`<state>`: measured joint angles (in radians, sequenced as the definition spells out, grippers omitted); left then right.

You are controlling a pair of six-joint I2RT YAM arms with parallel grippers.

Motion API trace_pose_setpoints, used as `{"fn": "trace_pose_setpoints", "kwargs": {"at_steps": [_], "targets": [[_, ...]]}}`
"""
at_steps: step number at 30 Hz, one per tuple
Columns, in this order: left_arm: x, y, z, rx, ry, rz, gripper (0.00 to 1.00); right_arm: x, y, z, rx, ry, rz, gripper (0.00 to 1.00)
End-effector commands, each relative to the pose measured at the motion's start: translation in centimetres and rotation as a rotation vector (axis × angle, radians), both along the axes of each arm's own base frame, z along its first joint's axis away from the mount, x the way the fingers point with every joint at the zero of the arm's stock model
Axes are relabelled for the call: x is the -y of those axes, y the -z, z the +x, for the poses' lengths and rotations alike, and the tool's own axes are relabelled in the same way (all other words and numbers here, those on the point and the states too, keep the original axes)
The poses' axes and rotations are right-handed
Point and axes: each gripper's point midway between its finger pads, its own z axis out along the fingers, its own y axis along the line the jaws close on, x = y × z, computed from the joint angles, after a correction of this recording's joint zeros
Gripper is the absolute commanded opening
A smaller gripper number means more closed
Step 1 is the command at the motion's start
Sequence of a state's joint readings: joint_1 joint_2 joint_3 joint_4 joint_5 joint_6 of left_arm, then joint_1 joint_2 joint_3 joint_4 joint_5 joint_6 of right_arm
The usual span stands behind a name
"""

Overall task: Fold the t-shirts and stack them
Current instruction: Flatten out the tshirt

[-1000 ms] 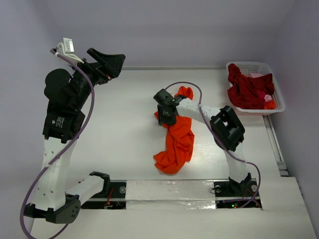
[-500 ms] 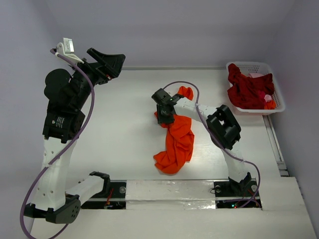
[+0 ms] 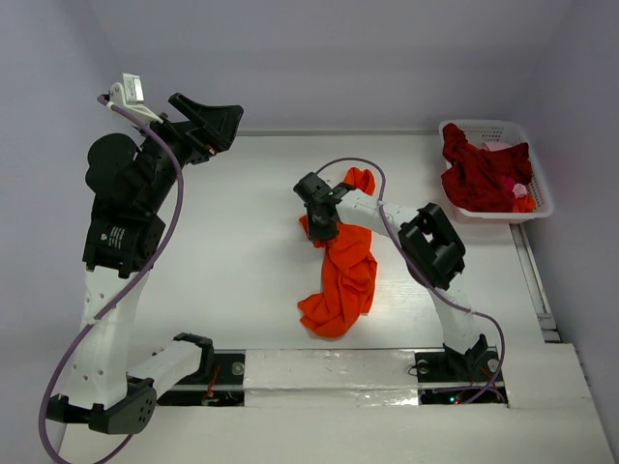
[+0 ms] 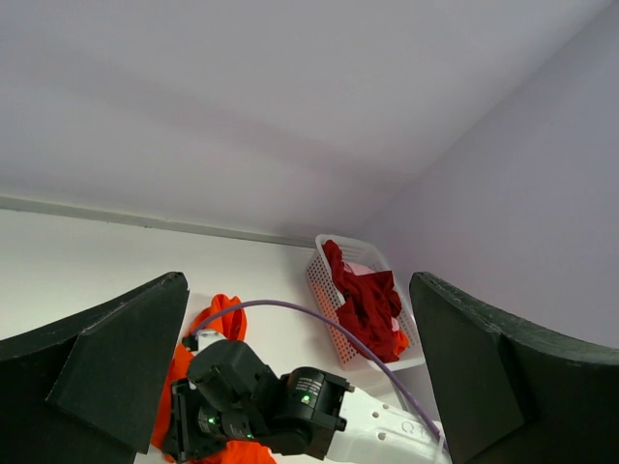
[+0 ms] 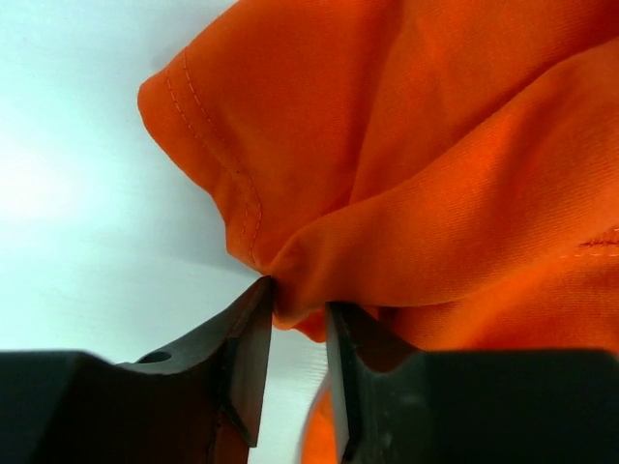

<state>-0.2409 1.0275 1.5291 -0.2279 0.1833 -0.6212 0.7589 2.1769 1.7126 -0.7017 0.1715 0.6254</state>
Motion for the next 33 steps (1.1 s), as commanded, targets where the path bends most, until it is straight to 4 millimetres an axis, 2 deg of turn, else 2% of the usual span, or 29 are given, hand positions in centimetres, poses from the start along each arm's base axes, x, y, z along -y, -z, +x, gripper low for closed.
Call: {"fn": "trace_pose_setpoints", "kwargs": {"at_steps": [1, 6, 8, 10, 15, 16, 24, 28, 33], "targets": [[0.0, -2.1, -0.9, 0.079, 0.011, -0.01, 0.99, -0.3, -1.2, 1.1, 0.039, 0.016, 0.007, 0.3], [0.1, -1.8, -0.7, 0.074, 0.01, -0.009, 0.99, -0.3, -1.6, 1.1, 0.045, 0.021, 0.013, 0.23], [0.0, -1.4, -0.6, 0.066, 0.007, -0.008, 0.99, -0.4, -1.9, 1.2, 0.05, 0.023, 0.019, 0.17], [0.1, -1.0, -0.5, 0.06, 0.006, -0.008, 0.99, -0.5, -2.7, 1.3, 0.06, 0.023, 0.029, 0.07], [0.1, -0.1, -0.2, 0.045, 0.006, -0.008, 0.99, -0.7, -5.0, 1.6, 0.087, 0.014, 0.046, 0.03], [0.1, 0.1, -0.2, 0.04, 0.007, -0.008, 0.99, -0.9, -5.7, 1.9, 0.103, 0.015, 0.052, 0.0], [0.1, 0.7, -0.1, 0.029, 0.004, 0.004, 0.99, -1.3, -8.5, 2.7, 0.139, 0.011, 0.066, 0.0], [-0.1, 1.9, -0.1, 0.012, -0.008, 0.014, 0.99, -1.0, -10.4, 3.4, 0.166, 0.019, 0.082, 0.0], [-0.9, 6.9, 0.7, -0.089, -0.059, 0.04, 0.99, 1.4, -12.9, 6.0, 0.212, 0.069, 0.094, 0.0]]}}
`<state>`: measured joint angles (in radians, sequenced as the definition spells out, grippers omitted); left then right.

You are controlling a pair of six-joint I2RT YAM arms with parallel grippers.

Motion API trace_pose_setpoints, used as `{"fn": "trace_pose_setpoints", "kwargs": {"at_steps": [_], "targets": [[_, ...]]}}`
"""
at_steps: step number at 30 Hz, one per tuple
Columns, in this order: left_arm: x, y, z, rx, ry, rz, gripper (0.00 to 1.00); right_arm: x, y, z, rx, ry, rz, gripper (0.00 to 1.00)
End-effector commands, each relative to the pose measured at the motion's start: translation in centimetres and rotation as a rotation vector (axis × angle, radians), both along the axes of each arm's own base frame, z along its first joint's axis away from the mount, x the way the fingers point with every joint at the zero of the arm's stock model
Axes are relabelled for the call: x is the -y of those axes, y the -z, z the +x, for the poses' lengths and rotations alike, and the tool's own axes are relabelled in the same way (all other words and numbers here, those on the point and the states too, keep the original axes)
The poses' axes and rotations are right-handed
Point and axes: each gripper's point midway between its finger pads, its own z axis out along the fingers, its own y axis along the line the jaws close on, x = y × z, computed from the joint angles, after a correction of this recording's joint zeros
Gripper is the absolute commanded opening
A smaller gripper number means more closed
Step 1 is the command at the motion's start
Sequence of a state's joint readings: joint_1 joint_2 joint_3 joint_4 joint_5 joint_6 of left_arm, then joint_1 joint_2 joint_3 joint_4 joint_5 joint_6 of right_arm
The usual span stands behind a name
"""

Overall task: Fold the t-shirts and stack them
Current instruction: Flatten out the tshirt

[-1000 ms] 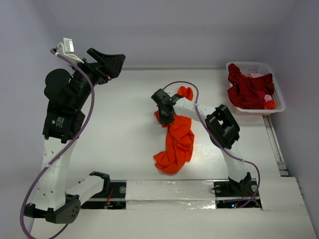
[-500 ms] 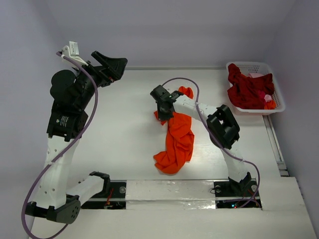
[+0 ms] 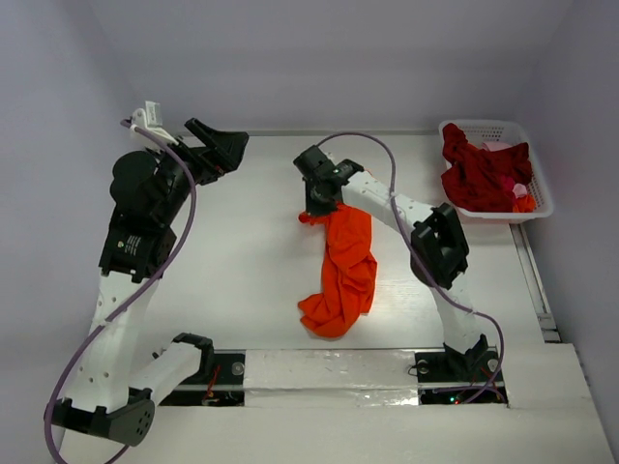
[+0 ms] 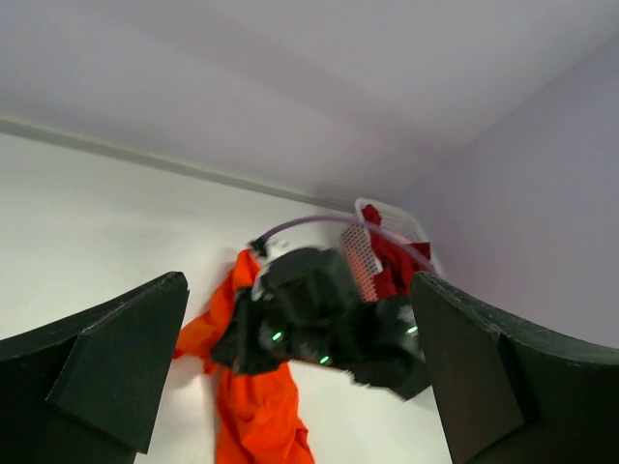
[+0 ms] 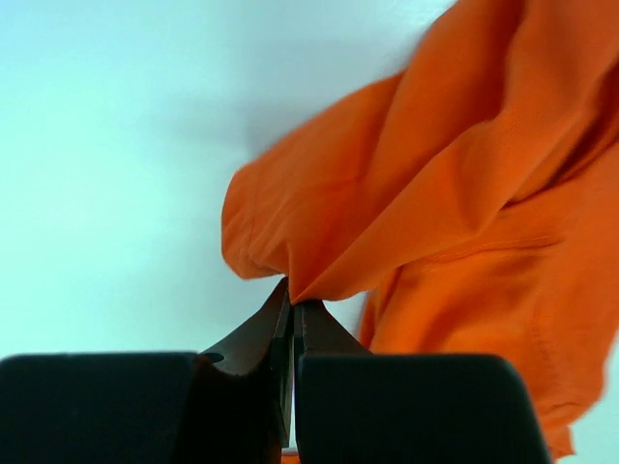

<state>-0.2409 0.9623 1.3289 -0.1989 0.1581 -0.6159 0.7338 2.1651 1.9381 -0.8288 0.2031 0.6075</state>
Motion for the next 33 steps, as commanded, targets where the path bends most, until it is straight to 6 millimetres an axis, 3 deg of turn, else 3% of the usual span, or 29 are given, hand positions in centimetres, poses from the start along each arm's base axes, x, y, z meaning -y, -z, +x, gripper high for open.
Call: {"fn": "trace_pose_setpoints", "kwargs": {"at_steps": [1, 4, 7, 10, 11, 18, 26, 33], "targets": [[-0.8, 1.3, -0.4, 0.006, -0.041, 0.017, 0.99, 2.4, -6.3, 3.1, 0.114, 0.052, 0.051, 0.0], [-1.0, 5.6, -0.4, -0.079, -0.052, 0.038, 0.99, 4.4, -7.1, 4.8, 0.132, 0.081, 0.036, 0.0], [-1.3, 7.6, -1.0, -0.12, -0.058, 0.047, 0.98, 6.7, -8.1, 6.6, 0.154, 0.117, 0.028, 0.0], [-1.3, 9.9, -1.3, -0.163, -0.06, 0.049, 0.98, 7.7, -11.3, 8.0, 0.208, 0.111, 0.061, 0.0], [-1.3, 11.0, -1.3, -0.184, -0.057, 0.053, 0.98, 7.7, -13.7, 8.7, 0.259, 0.095, 0.082, 0.0], [-0.3, 14.9, -1.0, -0.239, -0.013, 0.033, 0.98, 7.0, -22.1, 7.7, 0.394, -0.007, 0.179, 0.0], [1.2, 21.1, -2.3, -0.335, 0.074, 0.021, 0.97, 8.3, -27.9, 5.7, 0.508, -0.025, 0.221, 0.0], [2.0, 23.8, -3.2, -0.383, 0.122, 0.011, 0.97, 9.1, -34.6, 3.3, 0.642, -0.043, 0.315, 0.0]]}}
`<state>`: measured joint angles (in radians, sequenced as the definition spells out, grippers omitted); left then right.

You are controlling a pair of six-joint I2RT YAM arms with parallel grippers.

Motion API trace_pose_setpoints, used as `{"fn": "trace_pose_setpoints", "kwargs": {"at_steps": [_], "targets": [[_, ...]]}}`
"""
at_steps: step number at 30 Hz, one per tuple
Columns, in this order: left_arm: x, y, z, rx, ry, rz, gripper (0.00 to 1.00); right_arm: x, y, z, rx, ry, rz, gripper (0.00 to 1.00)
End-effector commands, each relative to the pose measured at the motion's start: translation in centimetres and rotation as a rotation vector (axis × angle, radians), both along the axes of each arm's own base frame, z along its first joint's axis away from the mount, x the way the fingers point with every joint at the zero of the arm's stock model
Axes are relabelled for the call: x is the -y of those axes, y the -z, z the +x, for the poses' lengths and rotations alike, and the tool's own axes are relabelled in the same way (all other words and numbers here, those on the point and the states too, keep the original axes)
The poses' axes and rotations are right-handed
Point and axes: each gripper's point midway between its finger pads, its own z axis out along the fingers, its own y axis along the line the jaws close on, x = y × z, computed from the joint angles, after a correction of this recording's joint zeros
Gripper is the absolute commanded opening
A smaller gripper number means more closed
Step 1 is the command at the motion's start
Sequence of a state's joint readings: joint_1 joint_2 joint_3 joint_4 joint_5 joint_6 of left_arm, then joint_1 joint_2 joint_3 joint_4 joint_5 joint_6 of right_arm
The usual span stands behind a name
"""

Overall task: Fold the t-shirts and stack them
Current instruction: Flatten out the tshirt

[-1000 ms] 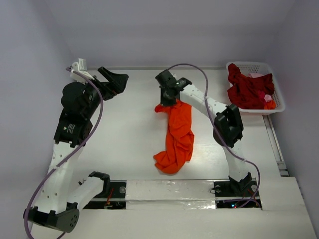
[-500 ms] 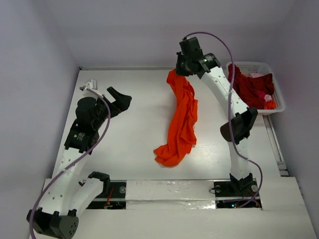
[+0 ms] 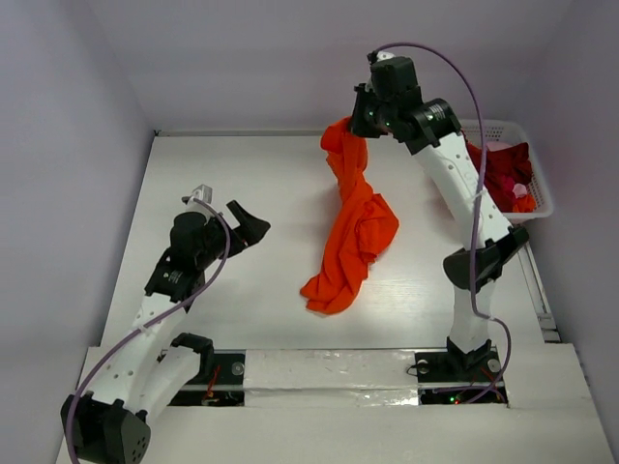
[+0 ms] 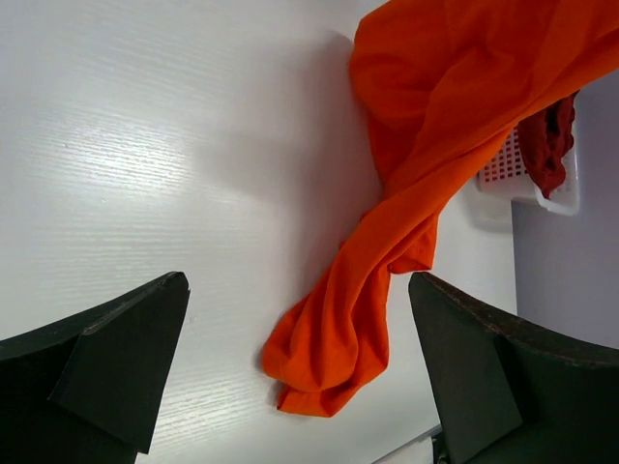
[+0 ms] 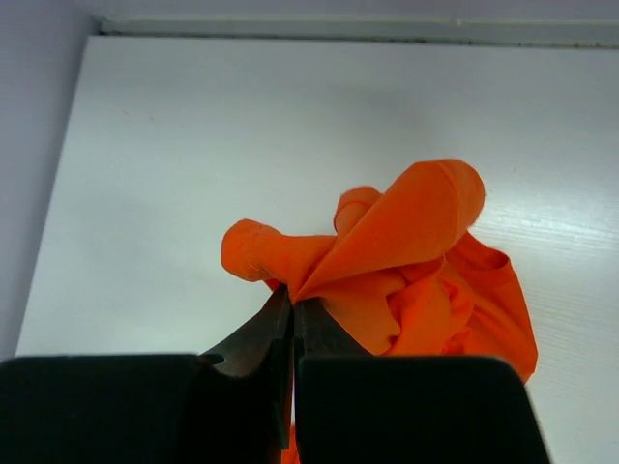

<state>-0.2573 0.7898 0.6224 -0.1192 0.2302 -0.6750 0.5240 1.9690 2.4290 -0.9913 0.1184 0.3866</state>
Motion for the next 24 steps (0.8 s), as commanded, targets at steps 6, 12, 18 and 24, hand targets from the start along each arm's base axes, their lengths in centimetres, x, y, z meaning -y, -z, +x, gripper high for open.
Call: {"fn": "trace_pose_setpoints", "kwargs": {"at_steps": [6, 12, 18, 24], "targets": [[2.1, 0.0, -0.4, 0.034, 0.087, -0.052, 0.97, 1.8, -11.5, -3.5, 0.256, -0.018, 0.123, 0.0], [4.8, 2.3, -2.5, -0.004, 0.19, -0.088, 0.96, 1.6, -15.3, -6.2, 0.319, -0.095, 0.207, 0.0], [6.3, 3.9, -3.8, -0.032, 0.27, -0.099, 0.96, 1.1, -19.2, -9.2, 0.406, -0.201, 0.285, 0.0], [7.2, 5.4, -4.0, -0.051, 0.294, -0.105, 0.97, 1.5, -21.7, -12.1, 0.464, -0.271, 0.322, 0.0]]}}
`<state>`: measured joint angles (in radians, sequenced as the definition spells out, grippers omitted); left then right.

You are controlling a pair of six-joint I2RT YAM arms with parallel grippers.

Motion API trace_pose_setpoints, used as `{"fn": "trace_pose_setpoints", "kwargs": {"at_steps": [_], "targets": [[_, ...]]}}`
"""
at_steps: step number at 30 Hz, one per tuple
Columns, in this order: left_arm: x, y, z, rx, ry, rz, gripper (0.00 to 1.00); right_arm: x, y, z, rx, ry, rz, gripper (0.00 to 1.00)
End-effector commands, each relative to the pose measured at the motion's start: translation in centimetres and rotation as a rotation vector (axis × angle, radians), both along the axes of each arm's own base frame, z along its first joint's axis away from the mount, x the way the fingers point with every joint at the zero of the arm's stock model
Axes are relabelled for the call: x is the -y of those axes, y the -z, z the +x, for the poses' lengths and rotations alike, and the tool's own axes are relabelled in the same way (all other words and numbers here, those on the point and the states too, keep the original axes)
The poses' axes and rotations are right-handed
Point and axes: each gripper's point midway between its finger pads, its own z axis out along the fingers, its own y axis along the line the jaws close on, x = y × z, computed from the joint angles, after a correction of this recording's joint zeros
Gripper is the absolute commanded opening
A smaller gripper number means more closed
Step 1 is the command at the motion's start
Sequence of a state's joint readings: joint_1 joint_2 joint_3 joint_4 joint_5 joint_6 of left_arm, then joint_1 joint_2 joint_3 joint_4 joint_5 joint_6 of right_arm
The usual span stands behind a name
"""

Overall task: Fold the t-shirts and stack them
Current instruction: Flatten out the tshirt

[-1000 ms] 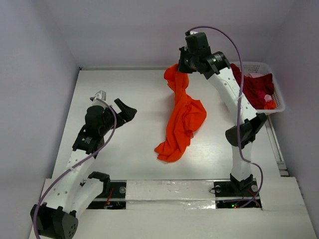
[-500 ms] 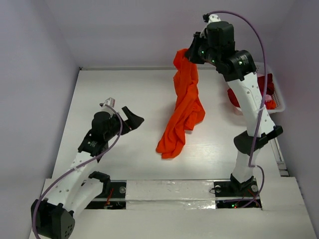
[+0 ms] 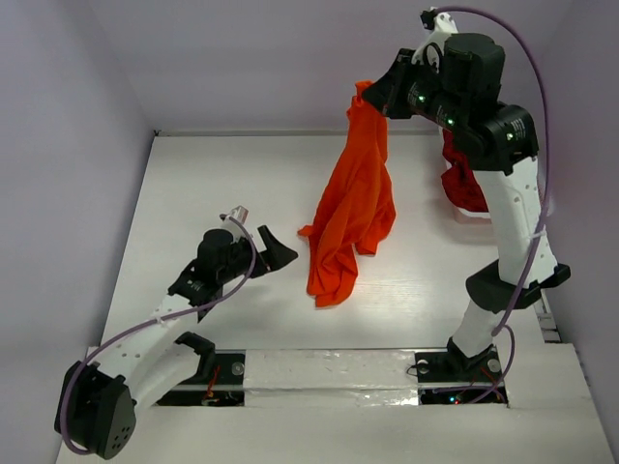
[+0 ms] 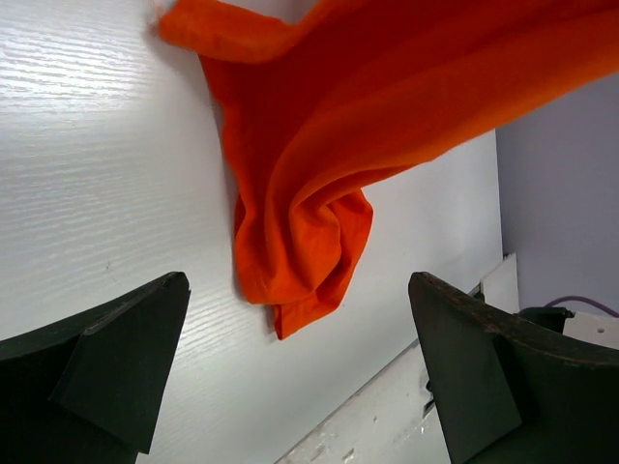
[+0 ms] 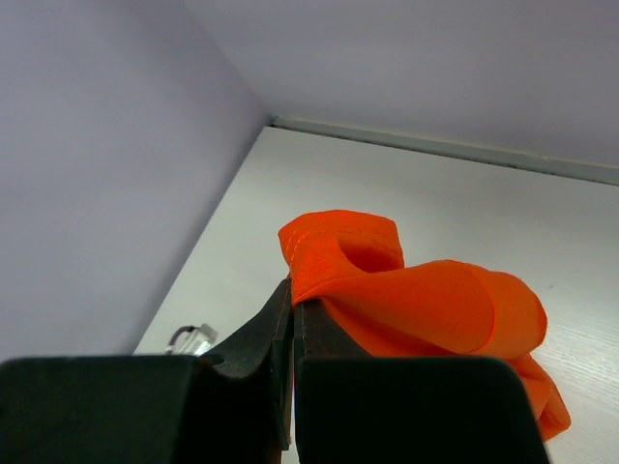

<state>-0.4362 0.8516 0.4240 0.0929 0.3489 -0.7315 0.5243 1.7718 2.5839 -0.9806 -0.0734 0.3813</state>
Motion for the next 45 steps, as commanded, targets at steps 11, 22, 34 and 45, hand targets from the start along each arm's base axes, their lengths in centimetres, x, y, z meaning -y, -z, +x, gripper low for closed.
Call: {"fn": "trace_pose_setpoints", "kwargs": {"at_steps": [11, 22, 34, 45], "targets": [[2.8, 0.6, 0.5, 0.031, 0.047, -0.034, 0.96, 2.8, -12.7, -10.2, 0.358, -0.159, 0.183, 0.0], [3.9, -2.5, 2.9, 0.132, 0.016, -0.12, 0.96, 3.5, -12.9, -11.7, 0.375, -0.169, 0.17, 0.0], [8.3, -3.3, 4.8, 0.134, 0.156, -0.271, 0.96, 2.9, -11.5, -11.7, 0.322, -0.198, 0.157, 0.0], [4.3, -13.0, 5.8, 0.367, 0.022, -0.218, 0.98, -3.7, -5.4, -13.6, 0.151, -0.411, 0.05, 0.0]]}}
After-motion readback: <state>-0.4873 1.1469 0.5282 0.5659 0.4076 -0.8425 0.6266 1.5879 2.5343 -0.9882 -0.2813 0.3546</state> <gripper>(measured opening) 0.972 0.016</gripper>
